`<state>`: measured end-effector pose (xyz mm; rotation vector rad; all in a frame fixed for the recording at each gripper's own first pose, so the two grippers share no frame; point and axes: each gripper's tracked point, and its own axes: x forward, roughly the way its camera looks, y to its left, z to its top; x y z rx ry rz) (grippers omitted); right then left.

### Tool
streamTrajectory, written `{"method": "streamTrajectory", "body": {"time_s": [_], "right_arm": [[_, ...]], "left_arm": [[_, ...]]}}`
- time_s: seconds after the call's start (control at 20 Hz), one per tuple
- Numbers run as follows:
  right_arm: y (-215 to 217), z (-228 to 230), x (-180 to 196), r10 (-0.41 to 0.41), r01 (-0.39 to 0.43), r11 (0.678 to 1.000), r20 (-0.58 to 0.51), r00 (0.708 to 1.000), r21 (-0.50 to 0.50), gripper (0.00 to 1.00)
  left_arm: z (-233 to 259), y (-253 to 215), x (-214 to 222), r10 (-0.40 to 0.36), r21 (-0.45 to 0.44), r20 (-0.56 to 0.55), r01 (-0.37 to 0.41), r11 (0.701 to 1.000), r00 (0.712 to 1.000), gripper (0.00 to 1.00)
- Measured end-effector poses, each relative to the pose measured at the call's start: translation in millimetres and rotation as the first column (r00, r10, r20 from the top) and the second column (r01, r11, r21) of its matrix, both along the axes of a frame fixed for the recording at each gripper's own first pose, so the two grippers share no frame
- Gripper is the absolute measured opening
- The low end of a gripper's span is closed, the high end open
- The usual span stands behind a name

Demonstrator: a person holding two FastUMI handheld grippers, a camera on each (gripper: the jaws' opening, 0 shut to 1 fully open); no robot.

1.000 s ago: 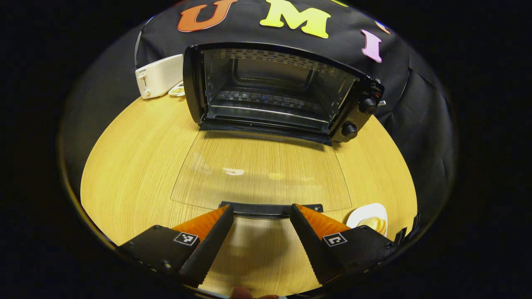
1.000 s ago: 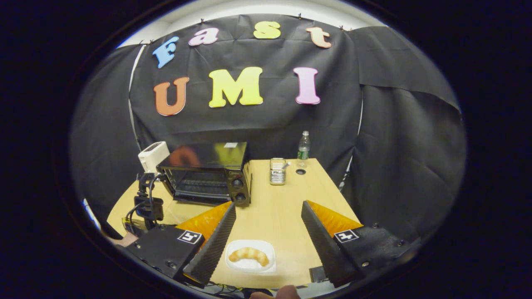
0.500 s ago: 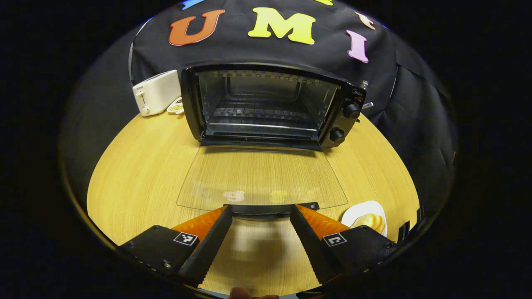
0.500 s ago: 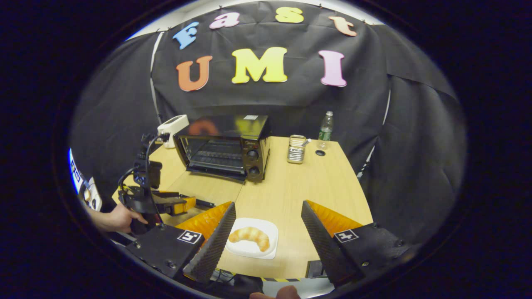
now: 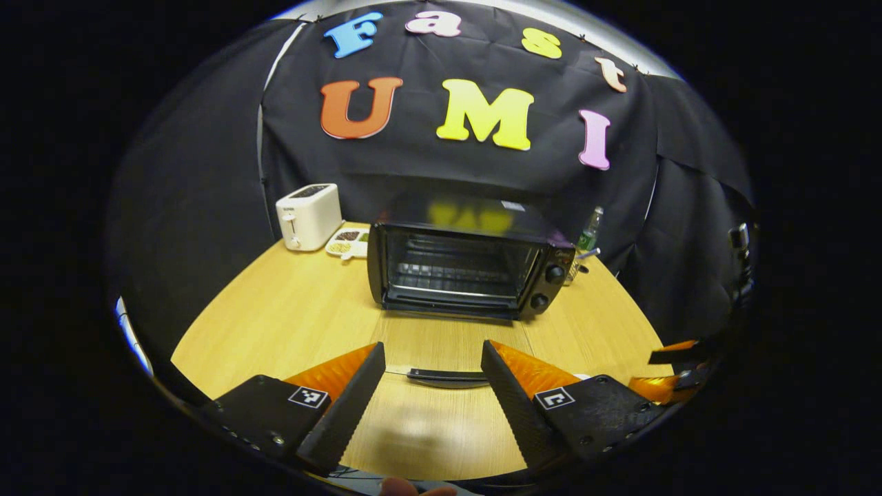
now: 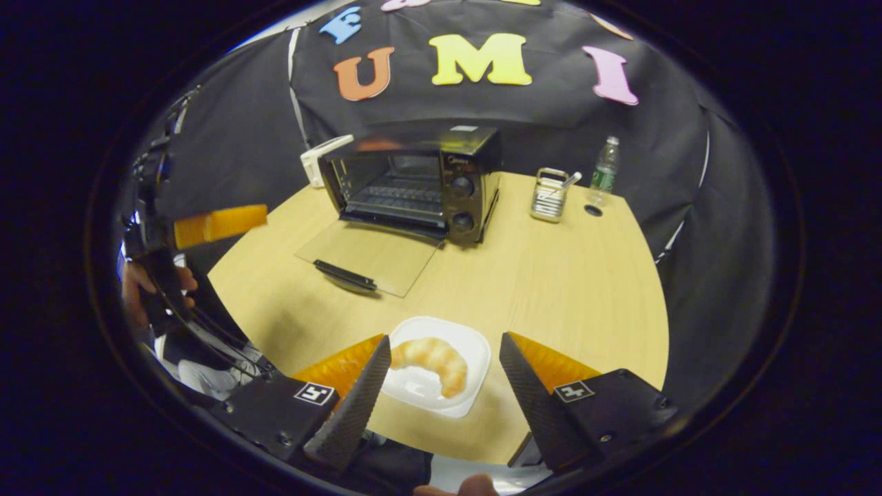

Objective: Open the electric oven with the left hand, put the food in, and close the electric oven.

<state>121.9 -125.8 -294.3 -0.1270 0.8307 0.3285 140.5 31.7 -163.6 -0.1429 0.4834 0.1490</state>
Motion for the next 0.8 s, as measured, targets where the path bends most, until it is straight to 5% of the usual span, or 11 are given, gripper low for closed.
{"method": "streamTrajectory", "body": {"time_s": [0.4,0.8], "right_arm": [[3.0,-77.4,13.2,0.232,-0.243,0.967,-0.133,0.964,-0.075,0.93],[5.6,-113.1,8.1,0.265,-0.285,0.956,-0.225,0.938,-0.063,0.71]], "left_arm": [[54.5,16.5,-3.4,0.108,0.005,0.041,-0.108,0.994,0.993,0.93],[61.9,27.7,-0.6,0.165,-0.004,0.031,-0.165,0.986,0.986,0.93]]}}
